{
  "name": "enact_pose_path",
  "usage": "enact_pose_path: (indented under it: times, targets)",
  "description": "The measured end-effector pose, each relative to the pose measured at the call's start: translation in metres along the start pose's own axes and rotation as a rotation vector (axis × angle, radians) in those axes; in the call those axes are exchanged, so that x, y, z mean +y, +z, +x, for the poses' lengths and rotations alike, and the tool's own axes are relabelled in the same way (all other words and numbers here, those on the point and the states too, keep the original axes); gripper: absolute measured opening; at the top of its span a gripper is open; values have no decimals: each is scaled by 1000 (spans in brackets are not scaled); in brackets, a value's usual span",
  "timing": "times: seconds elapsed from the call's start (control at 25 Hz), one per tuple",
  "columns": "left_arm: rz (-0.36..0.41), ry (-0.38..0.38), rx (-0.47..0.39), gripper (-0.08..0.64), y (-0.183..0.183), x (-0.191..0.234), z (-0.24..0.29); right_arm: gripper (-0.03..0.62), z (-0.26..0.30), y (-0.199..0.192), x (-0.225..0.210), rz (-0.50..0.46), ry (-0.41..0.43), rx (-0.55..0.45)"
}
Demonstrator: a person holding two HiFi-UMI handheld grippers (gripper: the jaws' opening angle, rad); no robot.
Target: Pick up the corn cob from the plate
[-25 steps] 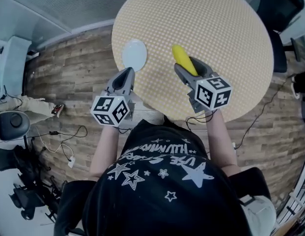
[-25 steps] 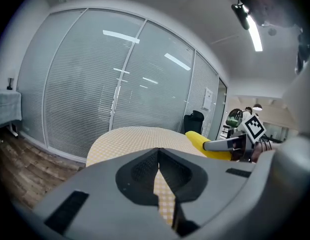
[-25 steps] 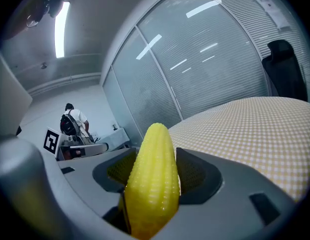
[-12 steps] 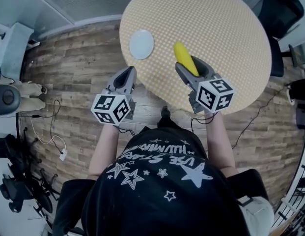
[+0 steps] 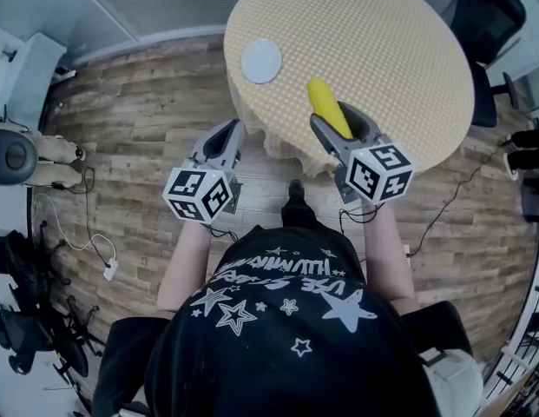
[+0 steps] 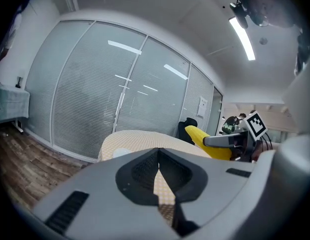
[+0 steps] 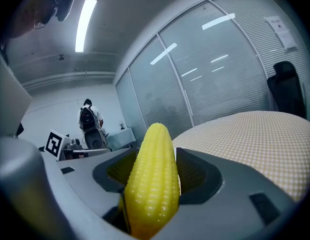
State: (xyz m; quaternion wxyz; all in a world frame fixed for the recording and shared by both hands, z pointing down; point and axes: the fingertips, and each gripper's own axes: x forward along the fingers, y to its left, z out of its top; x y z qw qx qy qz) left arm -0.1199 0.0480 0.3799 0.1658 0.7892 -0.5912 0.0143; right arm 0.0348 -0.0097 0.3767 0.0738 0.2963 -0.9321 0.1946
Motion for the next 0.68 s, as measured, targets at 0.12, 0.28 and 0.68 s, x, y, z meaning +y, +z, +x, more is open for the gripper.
enact_pose_path:
  times: [0.12, 0.28, 0.68]
  targets:
    - [1, -13, -11, 8, -4, -8, -22, 264, -19, -7, 19, -6, -17, -6]
    - [-2, -28, -16, 8, -15, -20, -45, 264, -44, -22, 40, -16, -38, 0]
    - [17, -69, -6, 8, -40, -48, -78, 264, -80, -50, 64, -2, -77, 5]
